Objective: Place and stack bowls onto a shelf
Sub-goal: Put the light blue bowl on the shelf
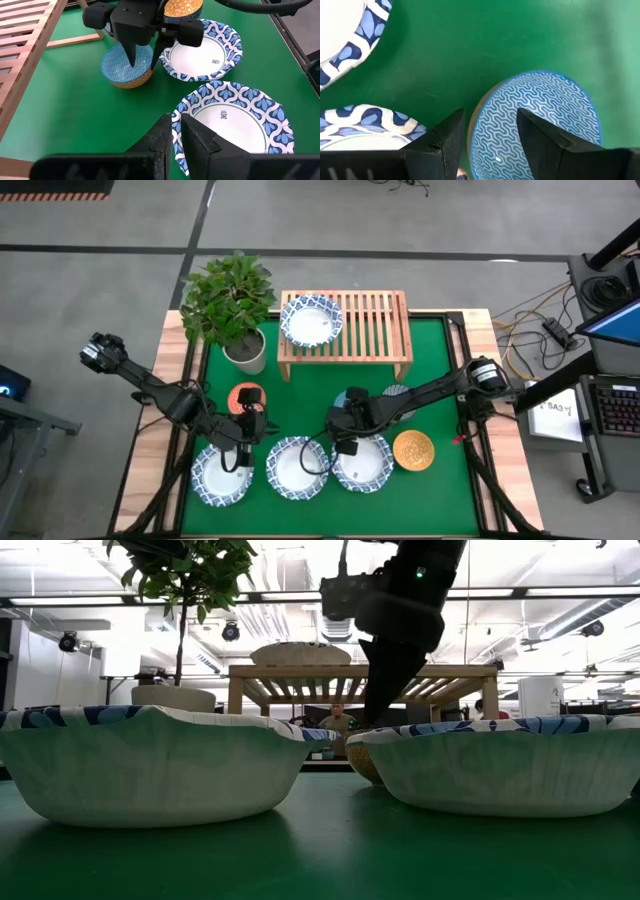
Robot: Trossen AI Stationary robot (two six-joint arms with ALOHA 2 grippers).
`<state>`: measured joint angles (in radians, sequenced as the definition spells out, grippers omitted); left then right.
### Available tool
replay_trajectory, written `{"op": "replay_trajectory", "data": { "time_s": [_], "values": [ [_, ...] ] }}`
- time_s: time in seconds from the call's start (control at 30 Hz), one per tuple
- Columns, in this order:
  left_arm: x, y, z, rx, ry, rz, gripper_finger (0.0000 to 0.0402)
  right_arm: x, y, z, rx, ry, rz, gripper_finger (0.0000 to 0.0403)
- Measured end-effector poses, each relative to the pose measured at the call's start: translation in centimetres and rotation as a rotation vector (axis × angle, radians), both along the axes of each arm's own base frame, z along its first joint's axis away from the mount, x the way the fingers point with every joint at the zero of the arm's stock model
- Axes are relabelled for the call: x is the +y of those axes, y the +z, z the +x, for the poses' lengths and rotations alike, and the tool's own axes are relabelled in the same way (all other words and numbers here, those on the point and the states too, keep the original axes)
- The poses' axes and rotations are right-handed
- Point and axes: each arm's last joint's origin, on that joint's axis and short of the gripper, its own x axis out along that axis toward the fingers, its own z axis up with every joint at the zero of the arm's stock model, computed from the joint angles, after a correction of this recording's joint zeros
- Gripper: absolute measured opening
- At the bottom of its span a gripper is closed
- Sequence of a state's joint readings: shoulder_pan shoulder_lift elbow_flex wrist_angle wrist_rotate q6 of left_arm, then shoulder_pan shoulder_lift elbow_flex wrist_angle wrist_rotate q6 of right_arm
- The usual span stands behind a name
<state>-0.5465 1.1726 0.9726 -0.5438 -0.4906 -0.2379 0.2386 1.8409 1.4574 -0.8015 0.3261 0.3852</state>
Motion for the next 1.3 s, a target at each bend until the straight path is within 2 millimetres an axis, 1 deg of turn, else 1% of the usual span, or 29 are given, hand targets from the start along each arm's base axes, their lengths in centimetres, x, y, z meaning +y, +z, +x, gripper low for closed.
{"op": "replay_trajectory", "data": {
  "time_s": [0.17, 0.33, 0.47, 0.6, 0.77, 0.9, 1.0, 1.03, 1.17, 1.3],
  "values": [
    [0.0, -0.1, 0.0, 0.004, 0.000, 0.002, 0.0022, -0.1, -0.9, 0.2, 0.026, -0.002, -0.006, 0.0166],
    [0.0, -0.1, 0.0, 0.004, 0.002, -0.001, 0.0022, -0.3, -0.9, 0.3, 0.025, -0.010, -0.008, 0.0164],
    [0.0, -0.1, 0.0, 0.004, 0.002, -0.001, 0.0022, -0.5, -1.0, 0.3, 0.019, -0.025, -0.013, 0.0152],
    [0.0, -0.1, 0.0, 0.004, 0.002, -0.001, 0.0022, -0.6, -1.9, 0.6, 0.040, -0.028, -0.022, 0.0138],
    [0.0, -0.1, 0.0, 0.004, 0.002, -0.001, 0.0022, -0.5, -3.2, 1.0, 0.059, -0.018, -0.029, 0.0114],
    [0.0, -0.1, 0.0, 0.003, 0.002, -0.001, 0.0022, -0.5, -4.0, 1.1, 0.083, -0.017, -0.028, 0.0071],
    [0.0, -0.1, 0.0, 0.003, 0.003, -0.002, 0.0022, -0.5, -4.0, 1.0, 0.096, -0.003, -0.024, 0.0028],
    [0.0, -0.1, 0.0, 0.003, 0.003, -0.003, 0.0022, -0.5, -3.9, 1.1, 0.091, 0.010, -0.019, 0.0020],
    [0.0, -0.1, 0.0, 0.003, 0.004, -0.003, 0.0022, -0.5, -3.4, 0.9, 0.089, 0.010, -0.008, 0.0016],
    [0.0, -0.1, 0.0, 0.003, 0.004, -0.003, 0.0022, -0.5, -2.3, 0.7, 0.060, 0.021, -0.004, 0.0015]
  ]
}}
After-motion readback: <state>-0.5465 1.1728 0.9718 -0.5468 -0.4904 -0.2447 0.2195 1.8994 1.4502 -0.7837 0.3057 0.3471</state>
